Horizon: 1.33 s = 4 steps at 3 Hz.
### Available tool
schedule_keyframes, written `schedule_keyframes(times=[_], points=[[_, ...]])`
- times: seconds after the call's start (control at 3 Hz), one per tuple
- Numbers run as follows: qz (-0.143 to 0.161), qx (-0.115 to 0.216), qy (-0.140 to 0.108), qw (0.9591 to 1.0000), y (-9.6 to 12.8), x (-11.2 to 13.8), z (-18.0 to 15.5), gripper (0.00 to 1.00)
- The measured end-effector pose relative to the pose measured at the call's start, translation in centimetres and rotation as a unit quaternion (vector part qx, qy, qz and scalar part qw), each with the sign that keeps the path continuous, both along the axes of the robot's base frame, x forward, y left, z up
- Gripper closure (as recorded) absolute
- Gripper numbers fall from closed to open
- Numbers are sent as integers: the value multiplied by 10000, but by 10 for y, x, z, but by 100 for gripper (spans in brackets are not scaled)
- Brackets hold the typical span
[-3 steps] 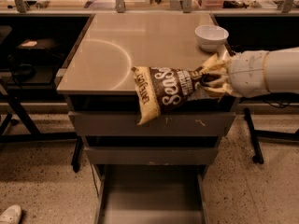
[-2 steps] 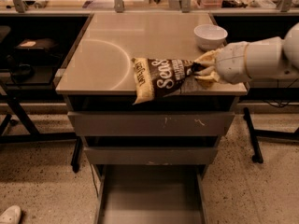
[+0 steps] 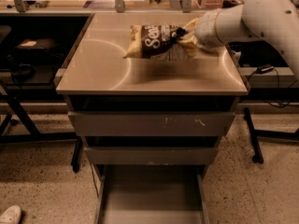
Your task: Pick brown chip bag from bottom drawer and place on counter
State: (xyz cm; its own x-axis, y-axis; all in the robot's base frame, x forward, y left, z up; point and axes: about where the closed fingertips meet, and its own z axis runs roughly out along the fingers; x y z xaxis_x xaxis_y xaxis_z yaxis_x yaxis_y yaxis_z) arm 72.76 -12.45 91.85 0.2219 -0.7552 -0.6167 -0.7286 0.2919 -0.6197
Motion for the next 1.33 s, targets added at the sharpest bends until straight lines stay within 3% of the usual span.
schedule_keyframes(times=[0.33, 0.67, 1.0, 1.33], points=[[-717, 372, -111, 9967, -2, 48, 16, 100], [-1114, 707, -194, 9911, 1, 66, 19, 100], [-1074, 878, -30, 9903, 11, 59, 7, 100], [-605, 801, 260, 9946, 31, 43, -5, 100]])
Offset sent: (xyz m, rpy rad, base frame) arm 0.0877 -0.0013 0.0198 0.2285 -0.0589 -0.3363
